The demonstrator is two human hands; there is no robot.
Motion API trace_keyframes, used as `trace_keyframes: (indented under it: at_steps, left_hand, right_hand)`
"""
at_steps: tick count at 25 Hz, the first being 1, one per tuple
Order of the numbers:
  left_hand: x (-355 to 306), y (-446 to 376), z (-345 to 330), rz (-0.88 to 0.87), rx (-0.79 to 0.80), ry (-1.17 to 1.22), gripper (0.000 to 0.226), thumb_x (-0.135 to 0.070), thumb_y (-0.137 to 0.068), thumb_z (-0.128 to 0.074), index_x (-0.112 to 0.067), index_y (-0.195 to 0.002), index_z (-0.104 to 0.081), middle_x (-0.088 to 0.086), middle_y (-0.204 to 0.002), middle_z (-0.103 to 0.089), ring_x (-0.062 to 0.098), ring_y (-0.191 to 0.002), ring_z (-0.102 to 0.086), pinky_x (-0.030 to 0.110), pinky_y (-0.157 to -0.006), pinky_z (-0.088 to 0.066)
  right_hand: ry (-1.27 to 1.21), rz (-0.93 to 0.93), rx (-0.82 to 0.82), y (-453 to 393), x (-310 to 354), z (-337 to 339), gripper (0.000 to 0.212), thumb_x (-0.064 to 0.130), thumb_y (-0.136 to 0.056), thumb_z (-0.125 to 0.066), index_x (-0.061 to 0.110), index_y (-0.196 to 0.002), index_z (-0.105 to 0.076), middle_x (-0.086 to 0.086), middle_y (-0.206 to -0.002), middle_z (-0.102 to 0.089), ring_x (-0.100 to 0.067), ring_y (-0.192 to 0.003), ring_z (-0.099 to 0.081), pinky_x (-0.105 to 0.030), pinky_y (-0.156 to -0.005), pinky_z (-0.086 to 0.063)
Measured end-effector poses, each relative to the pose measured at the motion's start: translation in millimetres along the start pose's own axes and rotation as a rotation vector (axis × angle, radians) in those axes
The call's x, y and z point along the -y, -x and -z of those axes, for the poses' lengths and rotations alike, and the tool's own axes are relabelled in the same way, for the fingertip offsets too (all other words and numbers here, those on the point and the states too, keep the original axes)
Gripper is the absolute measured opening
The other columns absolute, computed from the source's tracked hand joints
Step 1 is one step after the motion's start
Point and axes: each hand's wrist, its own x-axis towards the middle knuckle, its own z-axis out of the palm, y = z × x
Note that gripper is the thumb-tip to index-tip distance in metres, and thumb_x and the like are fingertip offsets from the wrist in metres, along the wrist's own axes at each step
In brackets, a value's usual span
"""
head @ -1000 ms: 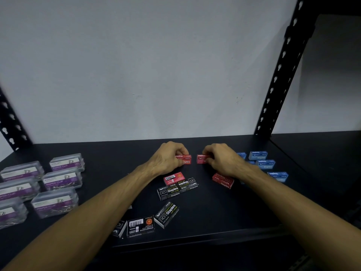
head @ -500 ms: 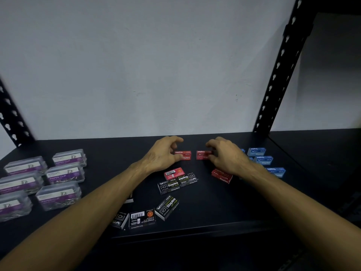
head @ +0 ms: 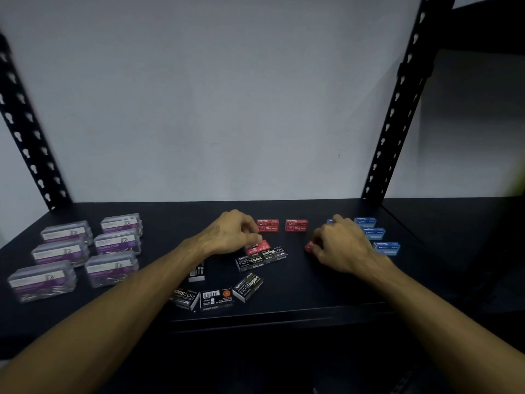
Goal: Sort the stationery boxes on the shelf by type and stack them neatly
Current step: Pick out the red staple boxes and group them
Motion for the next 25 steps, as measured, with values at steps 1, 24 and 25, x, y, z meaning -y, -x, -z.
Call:
trace_keyframes:
  at_steps: [1, 24, 25]
  left_hand:
    - [-1.1, 1.5, -1.6, 0.004, 0.044, -0.02, 0.023, -0.04, -0.084, -0.074, -0.024, -0.1, -0.072, -0.009, -0.085, -0.07, 0.005, -0.079, -0.065, 0.02, -0.069, -0.048]
    - [-10.2, 4.7, -5.9, -0.094, 0.179, -0.132, 0.024, -0.041, -0.08, -0.078, -0.022, -0.094, -0.072, -0.005, -0.08, -0.07, 0.006, -0.071, -0.064, 0.018, -0.062, -0.044]
    - [-10.4, 4.8, -6.1, -0.102, 0.175, -0.149, 0.025, -0.042, -0.08, -0.077, -0.022, -0.094, -0.072, -0.005, -0.08, -0.07, 0.007, -0.072, -0.065, 0.017, -0.062, -0.044]
  right_hand:
    - [0.0, 0.001, 0.001, 3.2, 0.6, -0.6, 0.035, 0.051, -0.092, -0.048, 0.025, -0.091, -0.071, 0.002, -0.089, -0.07, -0.02, -0.098, -0.053, -0.036, -0.086, -0.04]
    - [-0.219, 0.068, 0.021, 8.9, 10.3, -8.1, 0.038, 0.046, -0.091, -0.057, 0.024, -0.121, -0.065, 0.006, -0.104, -0.067, -0.011, -0.098, -0.046, -0.031, -0.084, -0.043]
    - [-0.237, 0.063, 0.028, 8.3, 10.6, -8.4, 0.039, 0.046, -0.091, -0.059, 0.023, -0.122, -0.064, 0.006, -0.107, -0.067, -0.011, -0.101, -0.047, -0.032, -0.086, -0.045]
